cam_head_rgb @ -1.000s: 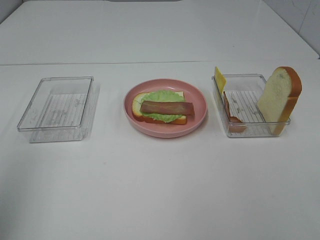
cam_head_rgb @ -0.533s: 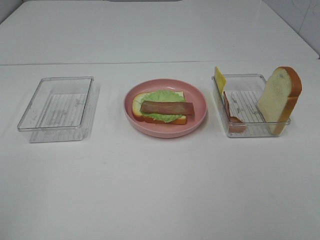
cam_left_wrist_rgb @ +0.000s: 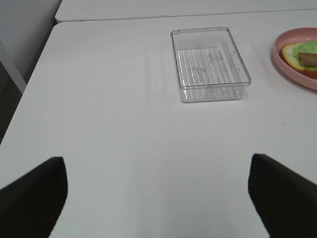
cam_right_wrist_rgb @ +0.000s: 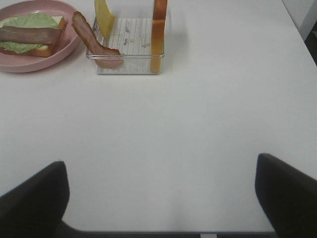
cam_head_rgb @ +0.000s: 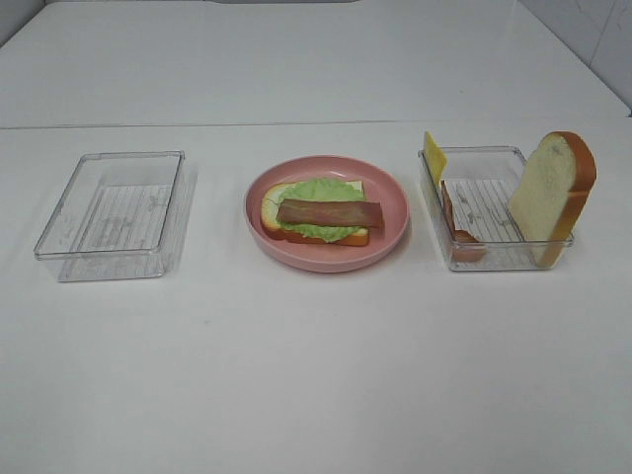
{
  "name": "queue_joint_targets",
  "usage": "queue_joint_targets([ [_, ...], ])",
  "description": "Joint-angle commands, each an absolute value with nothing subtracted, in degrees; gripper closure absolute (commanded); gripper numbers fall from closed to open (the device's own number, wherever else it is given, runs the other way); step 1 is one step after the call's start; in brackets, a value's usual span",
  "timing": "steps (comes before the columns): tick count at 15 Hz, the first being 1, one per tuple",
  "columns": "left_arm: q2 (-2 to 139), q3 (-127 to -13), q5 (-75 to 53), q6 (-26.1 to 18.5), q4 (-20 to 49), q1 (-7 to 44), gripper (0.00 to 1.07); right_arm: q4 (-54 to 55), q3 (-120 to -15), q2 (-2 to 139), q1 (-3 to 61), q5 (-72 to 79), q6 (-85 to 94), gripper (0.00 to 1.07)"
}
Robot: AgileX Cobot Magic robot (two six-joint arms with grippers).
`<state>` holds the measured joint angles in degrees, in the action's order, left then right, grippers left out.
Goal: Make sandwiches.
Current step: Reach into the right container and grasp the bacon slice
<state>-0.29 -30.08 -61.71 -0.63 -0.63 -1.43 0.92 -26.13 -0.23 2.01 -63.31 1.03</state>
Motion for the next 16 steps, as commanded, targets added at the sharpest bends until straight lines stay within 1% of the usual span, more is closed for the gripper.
queue_joint_targets([
  [1, -1.4, -29.6, -61.5, -0.9, 0.0, -1.6, 0.15, 0.7, -25.9, -1.8, 1.8, -63.1, 1.3, 0.08],
  [16, -1.3, -29.7, -61.5, -0.7, 0.6, -1.6, 0.15, 0.7, -25.9, -1.8, 1.8, -63.1, 1.3, 0.08],
])
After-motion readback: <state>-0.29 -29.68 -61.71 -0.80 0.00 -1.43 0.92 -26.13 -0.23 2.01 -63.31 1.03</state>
